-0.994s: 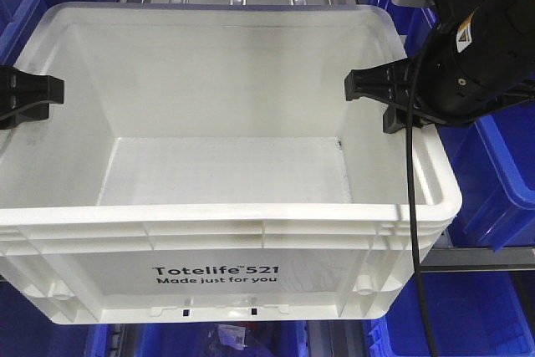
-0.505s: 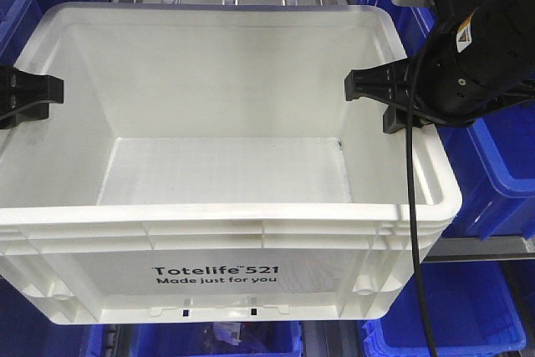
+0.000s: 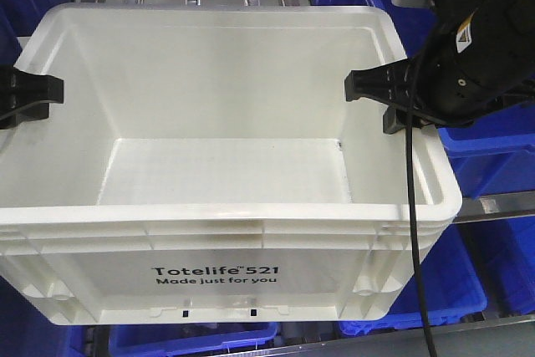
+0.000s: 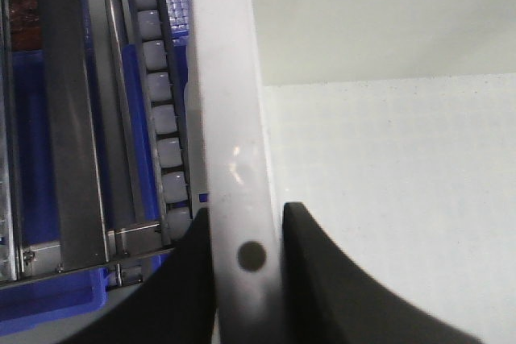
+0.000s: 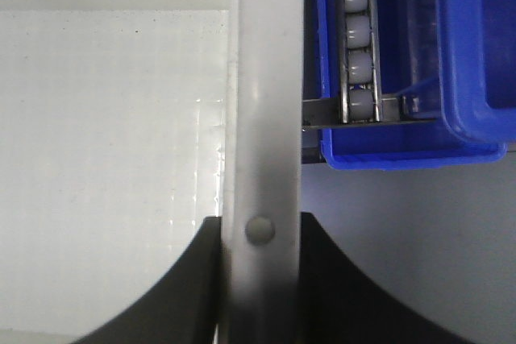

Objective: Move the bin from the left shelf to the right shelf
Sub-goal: 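Hold the crate lifted with both grippers while backing away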

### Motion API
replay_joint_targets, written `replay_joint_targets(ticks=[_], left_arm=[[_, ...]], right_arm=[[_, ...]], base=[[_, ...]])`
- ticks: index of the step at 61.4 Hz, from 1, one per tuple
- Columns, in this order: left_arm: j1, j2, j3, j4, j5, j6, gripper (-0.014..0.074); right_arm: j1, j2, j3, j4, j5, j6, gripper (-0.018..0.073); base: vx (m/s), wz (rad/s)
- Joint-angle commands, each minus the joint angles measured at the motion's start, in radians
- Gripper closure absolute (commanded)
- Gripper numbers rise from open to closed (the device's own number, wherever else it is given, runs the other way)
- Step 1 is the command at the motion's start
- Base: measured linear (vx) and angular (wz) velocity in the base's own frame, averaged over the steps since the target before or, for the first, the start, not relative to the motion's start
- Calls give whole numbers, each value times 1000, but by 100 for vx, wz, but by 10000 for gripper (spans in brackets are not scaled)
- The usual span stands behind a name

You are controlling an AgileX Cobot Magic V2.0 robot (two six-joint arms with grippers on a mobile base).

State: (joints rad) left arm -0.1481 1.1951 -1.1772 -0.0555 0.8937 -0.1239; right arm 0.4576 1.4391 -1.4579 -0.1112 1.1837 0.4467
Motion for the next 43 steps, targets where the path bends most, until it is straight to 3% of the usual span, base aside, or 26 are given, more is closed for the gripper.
replay_joint_targets(ticks=[1, 43], left_arm=[[3, -43, -38, 41, -105, 14, 558], [3, -43, -38, 41, -105, 14, 558]], right_arm=[[-19, -45, -35, -146, -39, 12, 568], [-19, -45, -35, -146, -39, 13, 568]], base=[[-10, -22], [-11, -19]])
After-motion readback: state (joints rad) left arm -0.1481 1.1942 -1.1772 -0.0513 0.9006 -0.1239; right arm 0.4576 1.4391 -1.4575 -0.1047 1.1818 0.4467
